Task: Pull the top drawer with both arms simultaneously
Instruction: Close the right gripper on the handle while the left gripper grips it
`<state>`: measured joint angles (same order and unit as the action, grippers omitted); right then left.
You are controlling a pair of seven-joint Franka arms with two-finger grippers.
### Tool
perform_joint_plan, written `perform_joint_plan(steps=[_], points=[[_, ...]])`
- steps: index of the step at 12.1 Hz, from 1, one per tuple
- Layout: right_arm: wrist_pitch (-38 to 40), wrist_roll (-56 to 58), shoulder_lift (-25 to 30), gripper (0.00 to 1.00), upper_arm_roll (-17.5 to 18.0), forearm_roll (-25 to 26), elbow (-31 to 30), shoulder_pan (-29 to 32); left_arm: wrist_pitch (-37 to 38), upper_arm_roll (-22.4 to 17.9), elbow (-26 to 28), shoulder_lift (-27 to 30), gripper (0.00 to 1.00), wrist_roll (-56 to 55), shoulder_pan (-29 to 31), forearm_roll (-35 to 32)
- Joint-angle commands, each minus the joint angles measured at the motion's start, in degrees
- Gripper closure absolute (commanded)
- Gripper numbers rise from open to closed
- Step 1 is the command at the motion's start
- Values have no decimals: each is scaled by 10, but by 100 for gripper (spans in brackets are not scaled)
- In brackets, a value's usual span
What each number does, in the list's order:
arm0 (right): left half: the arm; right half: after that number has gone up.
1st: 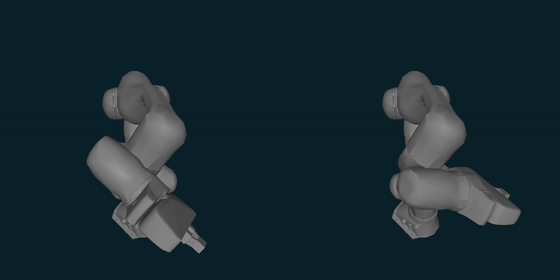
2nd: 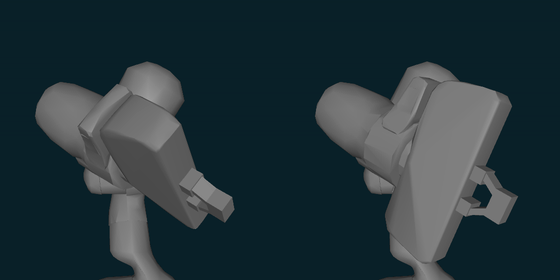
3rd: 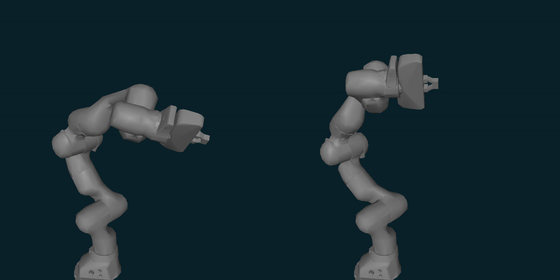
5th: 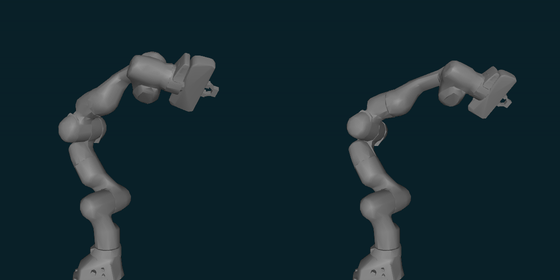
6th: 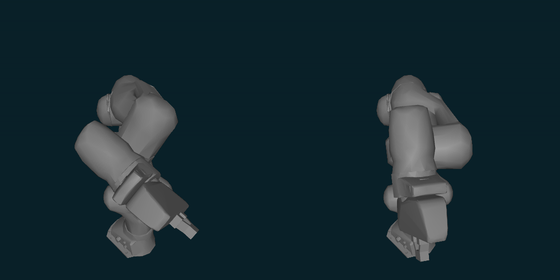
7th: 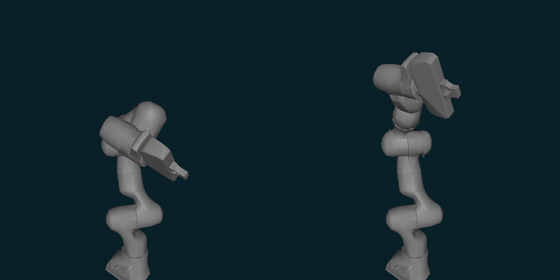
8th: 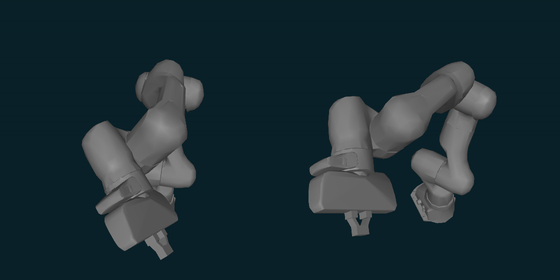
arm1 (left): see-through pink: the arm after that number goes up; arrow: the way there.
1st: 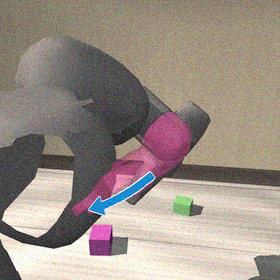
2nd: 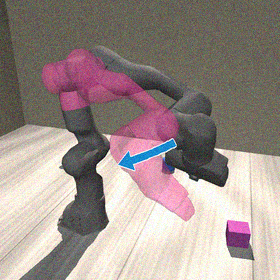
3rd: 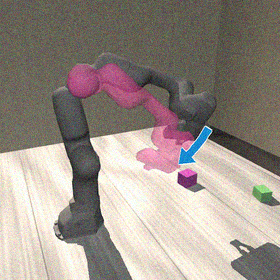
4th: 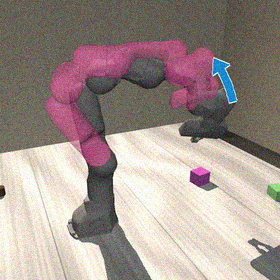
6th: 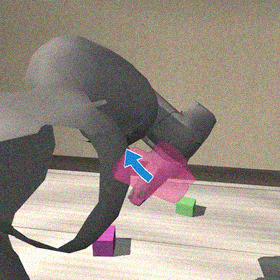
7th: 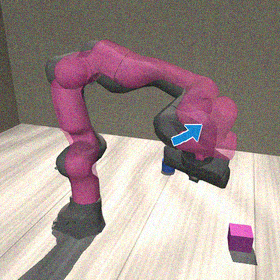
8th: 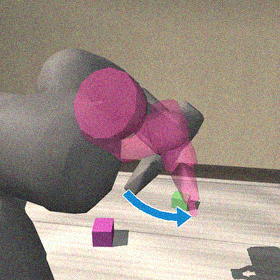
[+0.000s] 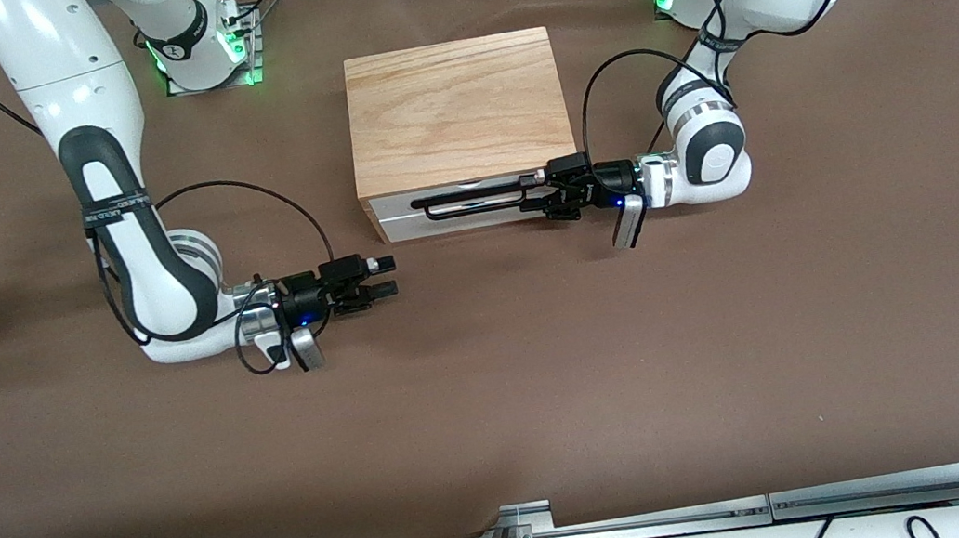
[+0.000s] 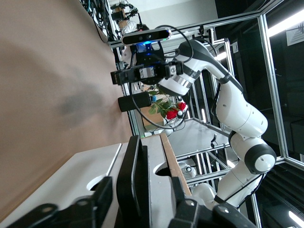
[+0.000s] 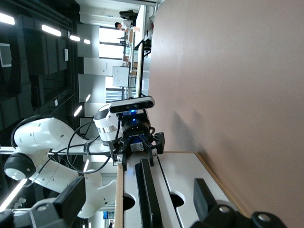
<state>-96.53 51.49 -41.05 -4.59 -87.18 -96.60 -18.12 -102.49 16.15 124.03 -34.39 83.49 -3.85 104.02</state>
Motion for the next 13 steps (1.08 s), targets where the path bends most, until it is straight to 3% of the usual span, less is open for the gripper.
perform_joint_plan(steps=[1, 5, 7, 11, 13], points=[[-1, 47, -3, 0, 22, -29, -27, -2, 0, 2, -7, -17, 50, 10, -8, 18], [5, 108, -15, 0, 28, -37, -48, -17, -17, 2, -2, -20, 50, -8, -13, 18], [12, 136, -20, 0, 35, -38, -52, -20, -17, 3, 1, -19, 55, -17, -15, 18], [50, 161, -21, 0, 39, -39, -70, -21, -16, 3, 5, -16, 80, -16, -15, 18], [61, 178, -21, 0, 39, -39, -82, -21, -16, 3, 11, -13, 100, -16, -15, 18]])
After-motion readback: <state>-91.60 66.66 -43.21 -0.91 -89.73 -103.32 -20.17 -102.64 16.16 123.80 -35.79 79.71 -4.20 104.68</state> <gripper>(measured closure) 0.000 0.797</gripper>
